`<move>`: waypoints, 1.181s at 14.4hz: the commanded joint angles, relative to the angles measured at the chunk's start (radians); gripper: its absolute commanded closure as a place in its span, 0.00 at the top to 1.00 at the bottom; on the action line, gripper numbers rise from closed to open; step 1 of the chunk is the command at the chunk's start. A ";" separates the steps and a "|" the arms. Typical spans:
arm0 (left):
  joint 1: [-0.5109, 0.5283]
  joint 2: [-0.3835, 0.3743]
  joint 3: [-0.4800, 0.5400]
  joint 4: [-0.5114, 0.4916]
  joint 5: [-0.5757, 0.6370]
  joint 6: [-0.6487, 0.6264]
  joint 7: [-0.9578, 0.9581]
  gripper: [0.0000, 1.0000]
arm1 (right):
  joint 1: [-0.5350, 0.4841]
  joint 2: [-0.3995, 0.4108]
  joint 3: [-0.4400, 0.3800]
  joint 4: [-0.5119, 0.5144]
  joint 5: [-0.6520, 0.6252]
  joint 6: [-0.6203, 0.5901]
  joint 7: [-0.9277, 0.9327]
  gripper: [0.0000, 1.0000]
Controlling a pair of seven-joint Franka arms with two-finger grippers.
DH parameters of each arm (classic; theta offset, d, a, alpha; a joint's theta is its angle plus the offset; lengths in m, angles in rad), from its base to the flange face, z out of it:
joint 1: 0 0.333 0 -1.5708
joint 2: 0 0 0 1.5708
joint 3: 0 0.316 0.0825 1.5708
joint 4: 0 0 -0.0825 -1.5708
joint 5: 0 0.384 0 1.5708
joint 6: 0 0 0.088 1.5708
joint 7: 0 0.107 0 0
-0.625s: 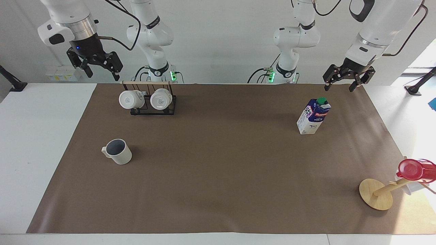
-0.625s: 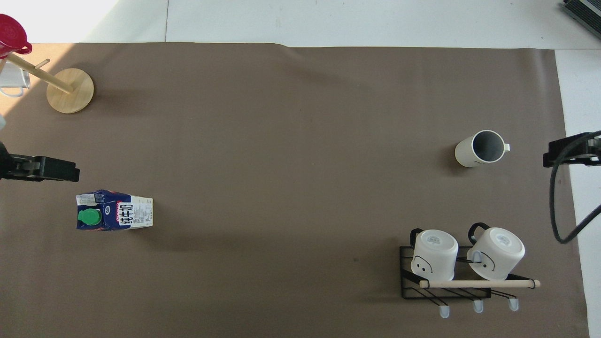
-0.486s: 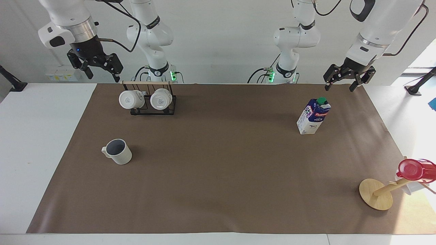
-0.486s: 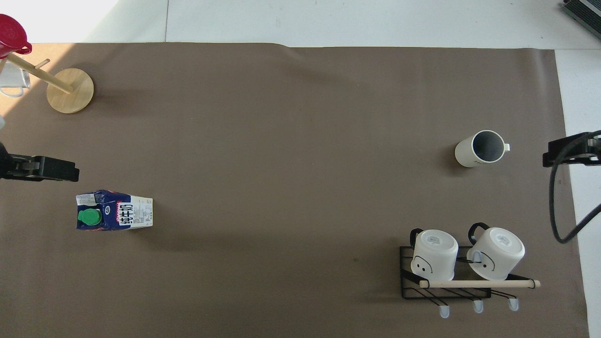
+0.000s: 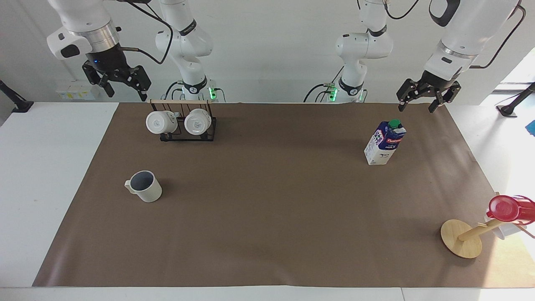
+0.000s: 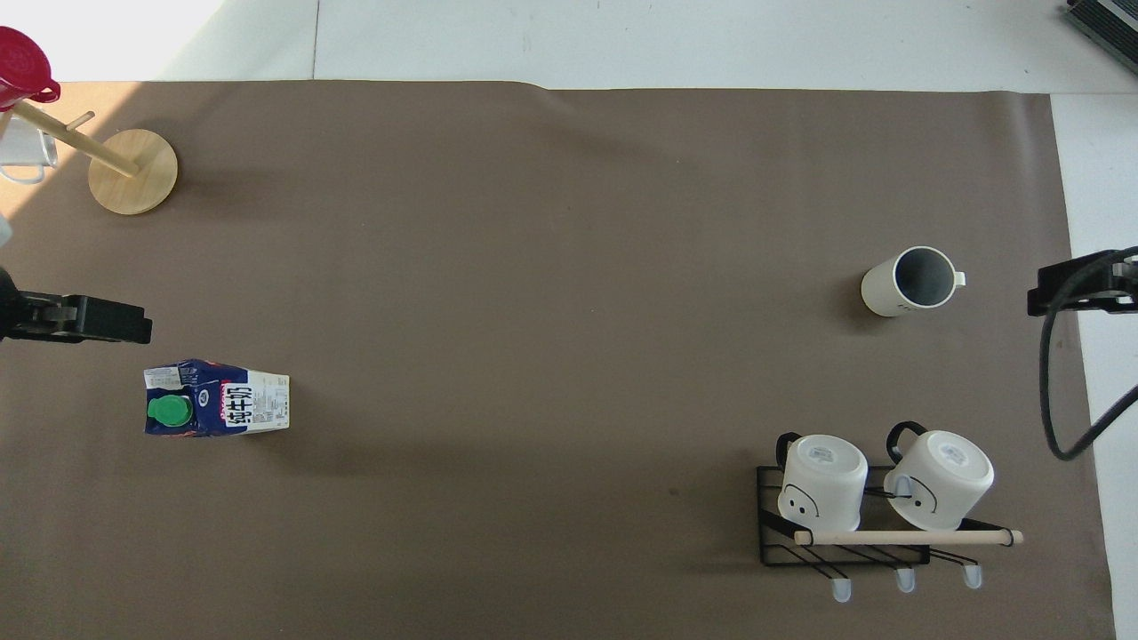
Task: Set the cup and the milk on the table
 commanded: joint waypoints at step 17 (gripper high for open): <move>-0.003 -0.004 -0.018 0.013 -0.012 -0.023 -0.004 1.00 | -0.007 -0.012 0.004 -0.006 0.014 0.009 -0.023 1.00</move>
